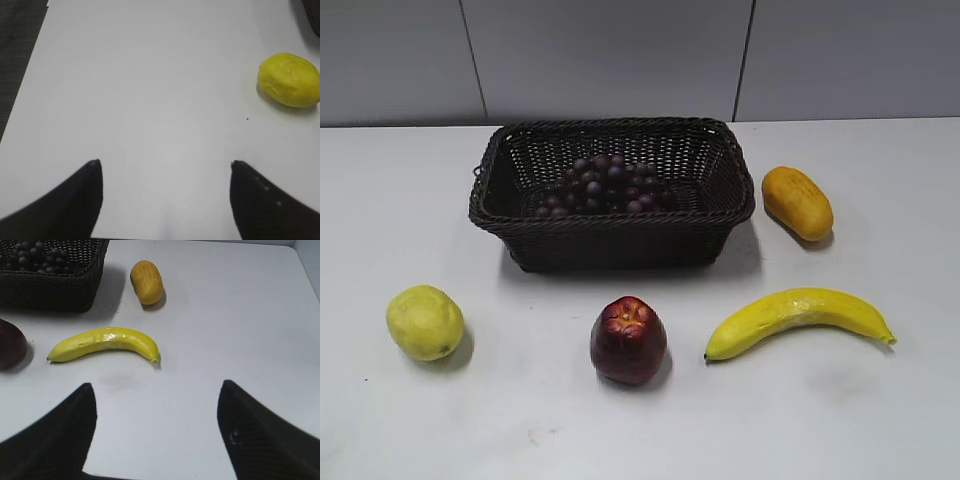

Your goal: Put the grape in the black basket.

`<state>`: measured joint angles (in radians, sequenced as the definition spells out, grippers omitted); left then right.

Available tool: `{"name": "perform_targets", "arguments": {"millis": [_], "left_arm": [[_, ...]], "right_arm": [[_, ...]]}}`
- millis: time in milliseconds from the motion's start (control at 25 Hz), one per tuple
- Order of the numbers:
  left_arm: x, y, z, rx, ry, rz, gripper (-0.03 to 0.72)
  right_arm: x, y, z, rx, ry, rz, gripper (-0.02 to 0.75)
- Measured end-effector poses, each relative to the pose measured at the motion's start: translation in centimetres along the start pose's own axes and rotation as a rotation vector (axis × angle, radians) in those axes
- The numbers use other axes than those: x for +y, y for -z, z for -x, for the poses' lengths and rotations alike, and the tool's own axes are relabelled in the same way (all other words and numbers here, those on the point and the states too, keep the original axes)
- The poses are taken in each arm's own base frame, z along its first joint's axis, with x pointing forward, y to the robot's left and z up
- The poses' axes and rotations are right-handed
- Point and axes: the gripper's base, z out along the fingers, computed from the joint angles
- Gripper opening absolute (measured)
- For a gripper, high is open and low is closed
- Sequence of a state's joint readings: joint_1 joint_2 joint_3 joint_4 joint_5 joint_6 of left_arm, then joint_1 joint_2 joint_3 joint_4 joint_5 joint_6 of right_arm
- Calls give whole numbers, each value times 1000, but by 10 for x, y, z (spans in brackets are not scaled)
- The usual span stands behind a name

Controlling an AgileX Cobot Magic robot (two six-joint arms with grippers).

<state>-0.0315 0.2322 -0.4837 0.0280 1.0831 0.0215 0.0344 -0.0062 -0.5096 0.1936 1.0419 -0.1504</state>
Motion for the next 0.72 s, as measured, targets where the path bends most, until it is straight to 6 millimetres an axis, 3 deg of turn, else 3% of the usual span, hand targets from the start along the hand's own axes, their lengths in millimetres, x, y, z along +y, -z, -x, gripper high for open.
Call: {"name": "perform_targets", "arguments": {"millis": [440, 720], "left_arm": [[-1, 1, -1, -10, -3, -5, 586], [-1, 15, -12, -133, 0, -1, 585]], "right_arm": [[0, 0, 0, -1, 0, 0, 572], [0, 0, 0, -1, 0, 0, 572]]}}
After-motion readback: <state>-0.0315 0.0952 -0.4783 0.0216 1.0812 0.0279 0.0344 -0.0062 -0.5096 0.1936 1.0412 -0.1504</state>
